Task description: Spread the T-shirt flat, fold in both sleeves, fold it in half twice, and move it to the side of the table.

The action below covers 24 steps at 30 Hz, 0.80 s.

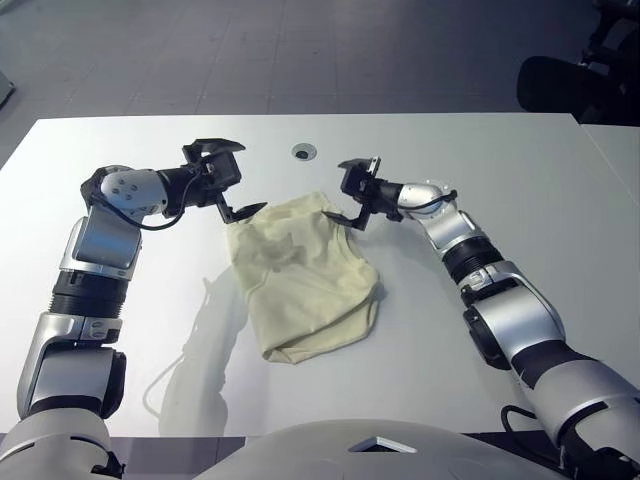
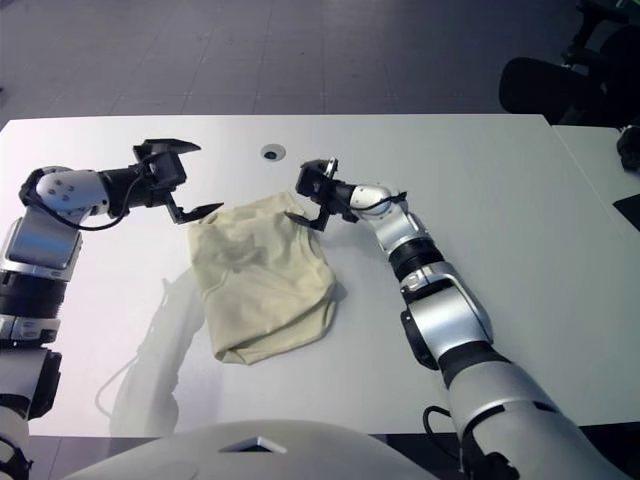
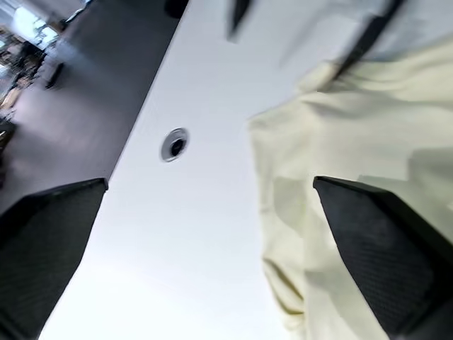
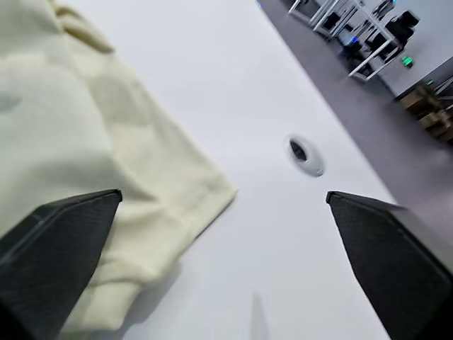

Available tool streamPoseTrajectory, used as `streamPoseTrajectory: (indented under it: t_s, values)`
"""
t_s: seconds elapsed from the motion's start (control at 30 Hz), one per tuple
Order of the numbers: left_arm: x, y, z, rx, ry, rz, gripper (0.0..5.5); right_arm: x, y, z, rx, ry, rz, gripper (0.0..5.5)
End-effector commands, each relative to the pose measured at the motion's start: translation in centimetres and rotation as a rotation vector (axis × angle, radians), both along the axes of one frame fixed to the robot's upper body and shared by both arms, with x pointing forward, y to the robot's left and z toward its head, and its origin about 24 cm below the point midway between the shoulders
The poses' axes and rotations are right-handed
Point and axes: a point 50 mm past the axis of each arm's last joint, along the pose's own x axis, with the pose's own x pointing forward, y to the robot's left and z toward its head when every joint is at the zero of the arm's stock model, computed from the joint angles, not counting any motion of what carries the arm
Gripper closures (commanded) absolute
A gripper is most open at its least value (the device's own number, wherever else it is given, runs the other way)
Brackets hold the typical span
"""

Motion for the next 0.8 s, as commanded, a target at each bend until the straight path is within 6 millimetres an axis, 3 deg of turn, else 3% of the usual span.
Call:
streamPoseTrajectory:
  t_s: [0.03, 0.13, 0.27, 0.4, 0.47, 0.57, 0.67, 0.73, 0.8]
  values:
    - [-0.1, 0.2, 1.4, -0.024, -0.053, 0.034, 0.10, -0.2, -2.0, -2.4, -0.099, 0.052, -0.092, 0.11]
    - [-0.2, -0.1, 1.7, -0.023, -0.058, 0.023, 0.10, -0.5, -5.0, -4.0, -0.199, 0.083, -0.208, 0.11]
    - [-0.7, -0.3, 1.3, -0.019, -0.050, 0.018, 0.10, -0.8, -8.1, -4.4, -0.260, 0.105, -0.286, 0.11]
    - [-0.7, -0.9, 0.7, -0.015, -0.031, -0.010, 0.10, -1.1, -9.9, -4.4, -0.276, 0.117, -0.312, 0.11]
    - [-1.3, -0.8, 0.4, -0.016, -0.025, -0.004, 0.10, -0.8, -9.6, -3.9, -0.267, 0.104, -0.296, 0.11]
    - [-1.9, -1.6, 0.1, -0.029, -0.016, -0.036, 0.10, 0.3, -9.6, -1.0, -0.131, -0.019, -0.327, 0.11]
    - [-3.6, -2.2, -0.4, -0.055, 0.004, -0.087, 0.10, 0.6, -10.6, 4.1, 0.031, -0.230, -0.324, 0.11]
    - [-5.7, -2.2, -0.9, -0.046, 0.040, -0.129, 0.10, -1.8, -11.8, 6.4, 0.036, -0.322, -0.284, 0.11]
    - [-8.1, -2.2, -1.5, -0.023, 0.106, -0.182, 0.10, -5.7, -13.1, 7.1, -0.036, -0.336, -0.249, 0.11]
